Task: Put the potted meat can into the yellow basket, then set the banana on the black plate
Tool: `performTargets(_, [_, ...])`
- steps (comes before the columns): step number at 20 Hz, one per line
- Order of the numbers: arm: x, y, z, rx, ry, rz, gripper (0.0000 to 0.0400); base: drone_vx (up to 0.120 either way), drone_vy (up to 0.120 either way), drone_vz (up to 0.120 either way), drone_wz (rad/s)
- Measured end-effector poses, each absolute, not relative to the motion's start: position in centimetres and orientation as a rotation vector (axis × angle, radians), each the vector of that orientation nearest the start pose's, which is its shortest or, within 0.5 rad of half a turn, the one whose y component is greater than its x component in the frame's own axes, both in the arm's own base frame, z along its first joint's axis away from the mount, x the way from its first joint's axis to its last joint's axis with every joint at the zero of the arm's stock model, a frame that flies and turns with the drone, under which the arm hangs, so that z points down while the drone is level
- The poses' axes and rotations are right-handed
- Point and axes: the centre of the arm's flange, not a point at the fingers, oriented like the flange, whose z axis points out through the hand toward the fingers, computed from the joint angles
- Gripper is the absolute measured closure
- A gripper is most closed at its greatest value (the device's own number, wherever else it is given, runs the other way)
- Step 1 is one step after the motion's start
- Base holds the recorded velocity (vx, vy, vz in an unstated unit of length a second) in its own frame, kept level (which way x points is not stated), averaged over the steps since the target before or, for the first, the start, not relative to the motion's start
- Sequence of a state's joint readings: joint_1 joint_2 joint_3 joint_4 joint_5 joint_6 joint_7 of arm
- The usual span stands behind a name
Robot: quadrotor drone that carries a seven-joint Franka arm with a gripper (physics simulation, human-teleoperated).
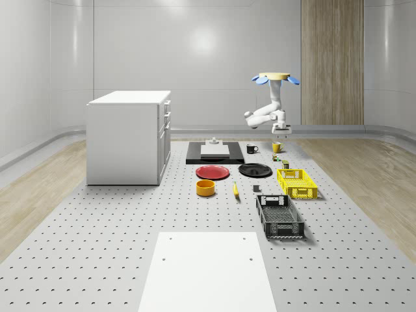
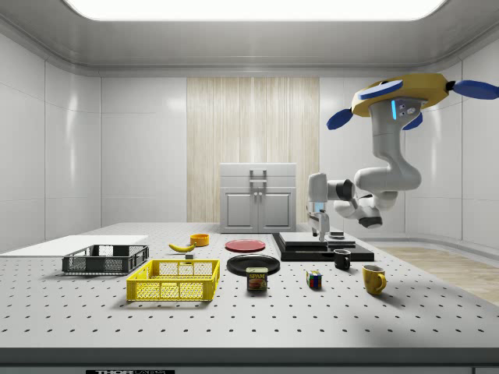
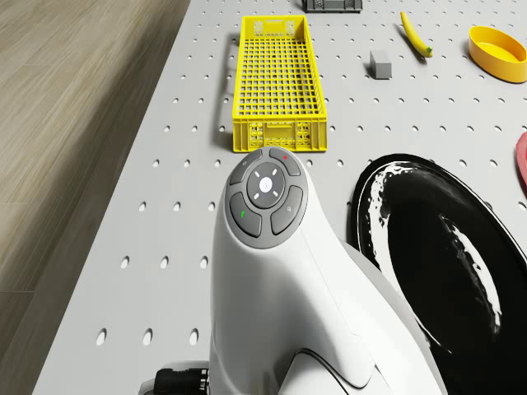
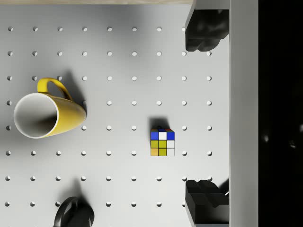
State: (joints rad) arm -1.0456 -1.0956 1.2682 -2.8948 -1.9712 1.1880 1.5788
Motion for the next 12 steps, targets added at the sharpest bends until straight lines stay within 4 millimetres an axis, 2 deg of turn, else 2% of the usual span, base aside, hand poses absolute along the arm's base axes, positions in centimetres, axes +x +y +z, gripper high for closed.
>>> performTargets(12, [30.68, -0.01, 49.08, 0.002, -0.003, 0.784, 0.0, 0.12, 0.0, -0.12, 0.0])
